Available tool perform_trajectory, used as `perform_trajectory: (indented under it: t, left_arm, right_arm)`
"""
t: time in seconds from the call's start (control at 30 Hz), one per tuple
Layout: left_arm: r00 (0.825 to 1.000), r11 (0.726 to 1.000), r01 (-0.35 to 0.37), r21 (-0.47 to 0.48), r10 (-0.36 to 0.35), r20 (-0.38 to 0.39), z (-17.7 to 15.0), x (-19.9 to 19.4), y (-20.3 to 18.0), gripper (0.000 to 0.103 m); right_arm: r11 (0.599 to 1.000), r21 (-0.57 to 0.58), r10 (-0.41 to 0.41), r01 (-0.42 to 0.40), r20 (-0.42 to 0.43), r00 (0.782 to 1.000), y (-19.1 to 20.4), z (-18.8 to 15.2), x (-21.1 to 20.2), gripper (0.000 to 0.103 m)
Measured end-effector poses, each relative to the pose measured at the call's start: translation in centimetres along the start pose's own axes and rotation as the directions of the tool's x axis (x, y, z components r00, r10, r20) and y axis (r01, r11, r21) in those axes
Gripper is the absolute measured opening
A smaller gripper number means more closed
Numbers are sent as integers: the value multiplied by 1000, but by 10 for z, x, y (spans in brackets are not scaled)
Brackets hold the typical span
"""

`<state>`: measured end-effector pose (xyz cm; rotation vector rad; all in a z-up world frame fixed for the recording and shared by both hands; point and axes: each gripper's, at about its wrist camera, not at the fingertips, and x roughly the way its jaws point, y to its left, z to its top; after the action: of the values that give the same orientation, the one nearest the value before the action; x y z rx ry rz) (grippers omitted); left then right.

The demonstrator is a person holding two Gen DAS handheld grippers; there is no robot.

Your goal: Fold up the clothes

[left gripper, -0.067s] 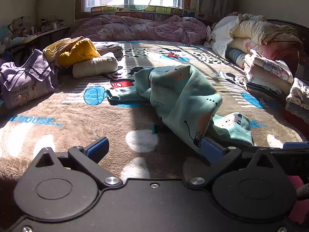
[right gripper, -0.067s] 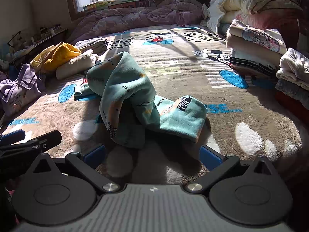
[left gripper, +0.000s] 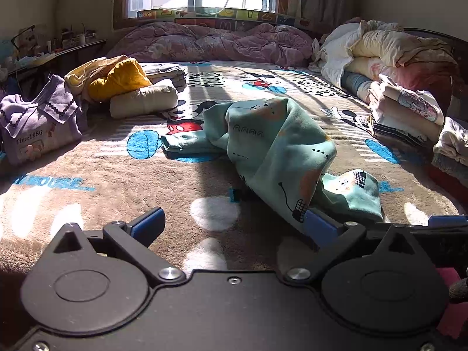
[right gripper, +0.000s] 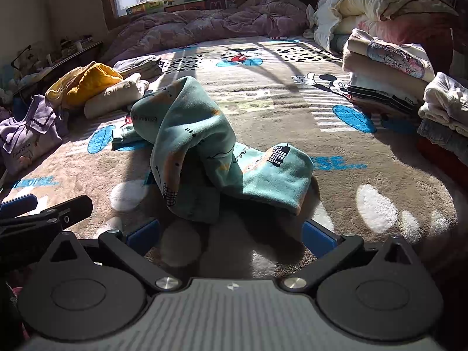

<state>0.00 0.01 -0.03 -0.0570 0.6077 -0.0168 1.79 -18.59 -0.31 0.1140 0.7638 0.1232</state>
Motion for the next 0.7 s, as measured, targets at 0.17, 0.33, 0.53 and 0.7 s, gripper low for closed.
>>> perform_trajectory:
  t: [0.17,0.33,0.53,0.7]
  left_arm:
    - [1000,999,-25,24,25,-14,-1,2,-2,103]
    - [1000,1000,-6,3,6,-15,-2,3,3,103]
    - [1000,1000,-7,10,7,-26,-3,7,2,103]
    - [999,1000,-7,7,7,-34,-4,9,3,103]
  right_arm:
    - [1000,-13,-18,18,-16,1000,-3,7,-2,102]
    - [1000,-3,-22,22,-15,1000,3,-3,5,102]
    - [1000,-1,-22,22,-17,1000,2,-6,8,102]
    - [1000,-7,-21,21,-30,999,3,-4,10,102]
